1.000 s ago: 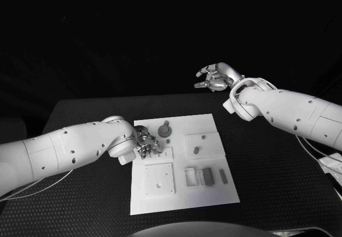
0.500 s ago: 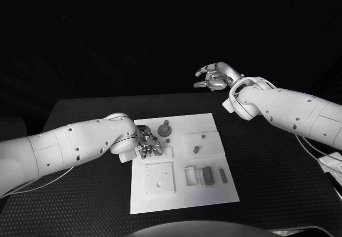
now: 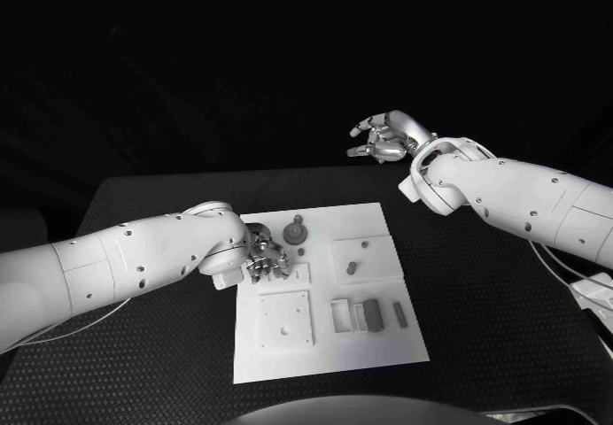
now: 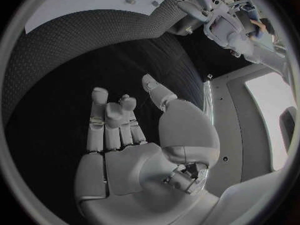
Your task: Assemble the parts on the task board
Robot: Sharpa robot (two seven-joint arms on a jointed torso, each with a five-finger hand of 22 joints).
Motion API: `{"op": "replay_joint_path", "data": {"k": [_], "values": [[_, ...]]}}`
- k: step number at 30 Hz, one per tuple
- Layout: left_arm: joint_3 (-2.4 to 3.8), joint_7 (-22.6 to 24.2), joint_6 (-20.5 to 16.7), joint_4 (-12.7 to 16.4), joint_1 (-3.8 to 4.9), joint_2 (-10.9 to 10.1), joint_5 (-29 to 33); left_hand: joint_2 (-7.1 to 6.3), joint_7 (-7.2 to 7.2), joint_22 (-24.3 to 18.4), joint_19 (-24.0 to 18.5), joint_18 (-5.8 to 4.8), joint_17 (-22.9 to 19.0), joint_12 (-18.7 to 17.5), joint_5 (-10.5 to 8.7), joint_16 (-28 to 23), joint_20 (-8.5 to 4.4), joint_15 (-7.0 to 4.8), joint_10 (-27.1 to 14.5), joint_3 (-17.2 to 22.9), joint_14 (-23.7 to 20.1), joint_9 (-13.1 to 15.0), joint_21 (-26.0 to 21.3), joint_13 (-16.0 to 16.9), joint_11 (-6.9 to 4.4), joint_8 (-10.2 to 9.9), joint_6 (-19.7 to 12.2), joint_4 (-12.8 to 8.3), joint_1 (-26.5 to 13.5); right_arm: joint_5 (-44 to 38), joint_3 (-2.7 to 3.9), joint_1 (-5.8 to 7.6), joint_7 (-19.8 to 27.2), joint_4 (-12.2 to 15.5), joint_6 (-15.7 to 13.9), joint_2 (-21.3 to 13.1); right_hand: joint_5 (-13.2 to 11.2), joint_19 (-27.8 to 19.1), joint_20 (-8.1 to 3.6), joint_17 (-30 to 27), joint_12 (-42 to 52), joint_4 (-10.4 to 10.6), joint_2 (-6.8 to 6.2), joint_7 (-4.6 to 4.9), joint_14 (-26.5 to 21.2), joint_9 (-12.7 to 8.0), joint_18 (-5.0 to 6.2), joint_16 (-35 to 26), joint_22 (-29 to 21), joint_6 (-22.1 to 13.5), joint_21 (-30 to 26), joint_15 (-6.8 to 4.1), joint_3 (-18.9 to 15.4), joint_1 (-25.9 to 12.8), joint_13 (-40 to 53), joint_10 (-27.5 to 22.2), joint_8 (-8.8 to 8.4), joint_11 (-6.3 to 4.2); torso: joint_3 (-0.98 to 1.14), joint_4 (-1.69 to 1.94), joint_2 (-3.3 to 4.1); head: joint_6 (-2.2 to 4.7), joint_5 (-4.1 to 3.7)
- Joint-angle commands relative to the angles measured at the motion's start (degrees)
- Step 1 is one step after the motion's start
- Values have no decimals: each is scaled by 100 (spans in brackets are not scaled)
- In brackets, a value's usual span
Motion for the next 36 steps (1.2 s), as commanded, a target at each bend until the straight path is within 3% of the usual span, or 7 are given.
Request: {"op": "replay_joint_path", "data": {"k": [1, 36], "values": [[3, -3, 9, -2, 8, 32, -84, -42, -512, 100, 63, 96, -64, 40, -141, 72, -9, -26, -102, 257, -54, 29, -40, -3, -183, 41, 721, 22, -43, -16, 3, -1, 44, 3, 71, 6, 23, -50, -3, 3, 33, -38, 47, 268, -40, -9, 78, -18, 98, 298, -18, 1, -11, -6, -8, -420, -5, 164, 0, 1, -2, 1, -2], [-1, -47, 283, -129, -3, 109, -121, -35, -523, 126, 99, 95, -180, 127, -111, 211, -19, -31, -97, 372, -73, 77, -35, -12, -192, 62, 746, 13, -158, -30, 3, -1, 37, 36, 76, -6, 23, -52, 0, 3, 39, -53, 54, 269, -44, -11, 78, -17, 99, 299, -20, 2, -17, -1, -12, -423, -4, 165, 3, 3, -4, -46, -11]]}}
